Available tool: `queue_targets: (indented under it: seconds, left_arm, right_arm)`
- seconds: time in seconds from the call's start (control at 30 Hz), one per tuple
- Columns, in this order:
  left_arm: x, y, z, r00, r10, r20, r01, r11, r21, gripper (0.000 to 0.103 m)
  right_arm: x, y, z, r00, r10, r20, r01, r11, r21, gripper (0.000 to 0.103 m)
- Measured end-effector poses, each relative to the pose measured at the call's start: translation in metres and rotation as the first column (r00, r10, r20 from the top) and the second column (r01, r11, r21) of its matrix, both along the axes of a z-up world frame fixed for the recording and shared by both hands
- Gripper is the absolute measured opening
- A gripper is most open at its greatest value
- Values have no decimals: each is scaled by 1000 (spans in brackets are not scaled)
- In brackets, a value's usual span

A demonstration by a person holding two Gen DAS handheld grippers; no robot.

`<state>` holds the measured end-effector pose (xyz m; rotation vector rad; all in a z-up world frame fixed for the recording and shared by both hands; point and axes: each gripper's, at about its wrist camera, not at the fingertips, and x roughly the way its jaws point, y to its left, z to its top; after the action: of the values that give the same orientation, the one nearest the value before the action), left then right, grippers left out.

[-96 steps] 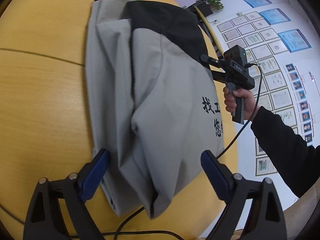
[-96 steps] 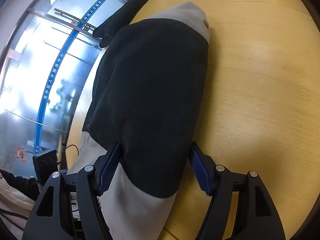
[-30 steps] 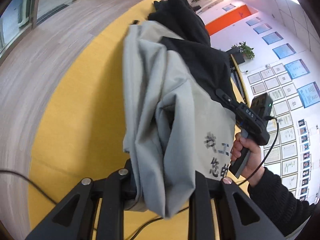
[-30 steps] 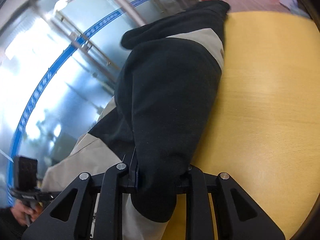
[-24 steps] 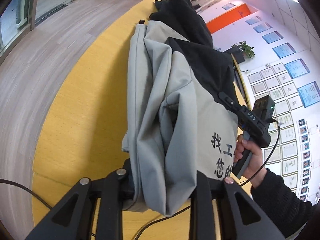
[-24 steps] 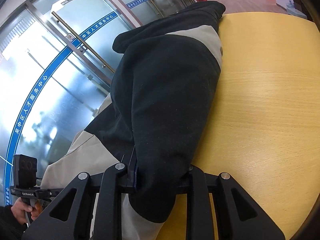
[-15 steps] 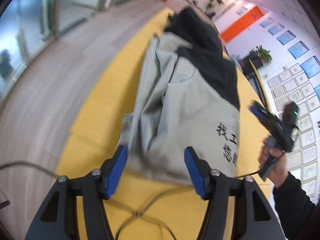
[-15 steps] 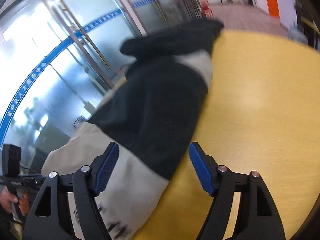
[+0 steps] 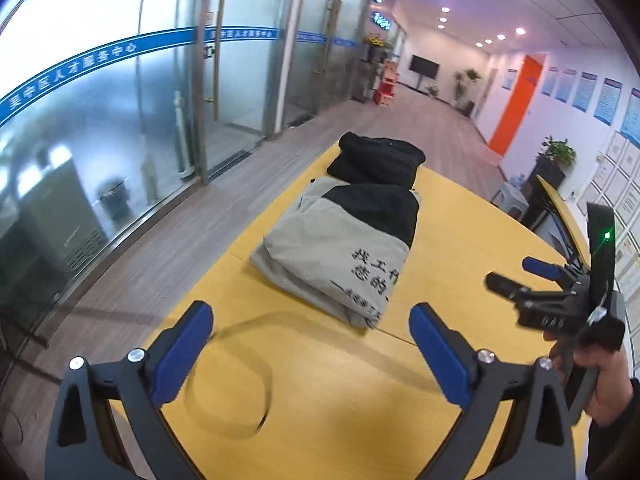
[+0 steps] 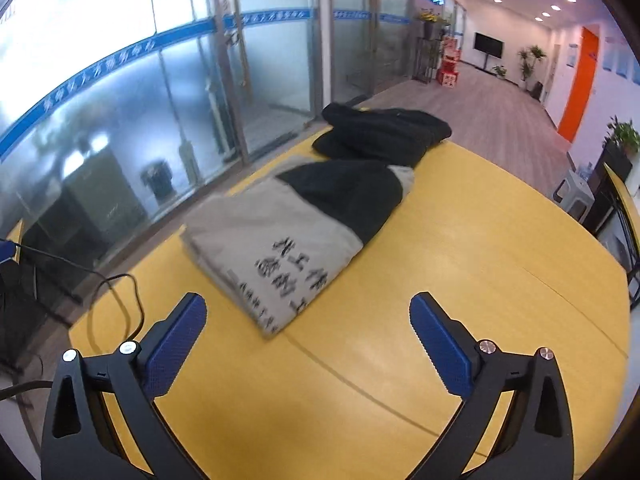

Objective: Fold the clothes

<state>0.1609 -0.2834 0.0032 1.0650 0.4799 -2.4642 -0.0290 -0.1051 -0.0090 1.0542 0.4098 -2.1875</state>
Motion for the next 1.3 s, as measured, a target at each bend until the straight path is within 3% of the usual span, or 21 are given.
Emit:
queue_targets:
  seconds: [0.27,0.43,0.6,0.9,1.3]
  left_arm:
    - [-26,45,-20,996,70,54,-66,995,-81,101]
    - [-39,46,-33,993,101,53,-96,992,-80,103]
    - [-68,36,-52,986,147,81,-136,982,-133,103]
    - [-129,-2,-100,983,94,160,-79,992,-101,103]
    - [-181,-31,-151,971,12,238,8,996,-83,103]
  right_arm:
    - [32,6,0,998,63,-10,-61,992,109,102]
    - [30,2,-13,998,61,-7,-59,988,143,102]
    - [16,-13,-33,999,50,1,-49,982,184,102]
    - [-36,-54,-81,999,-4,41,-6,972,236,102]
    - [-85,-85,-139,993,-73,97,42,956,292,102]
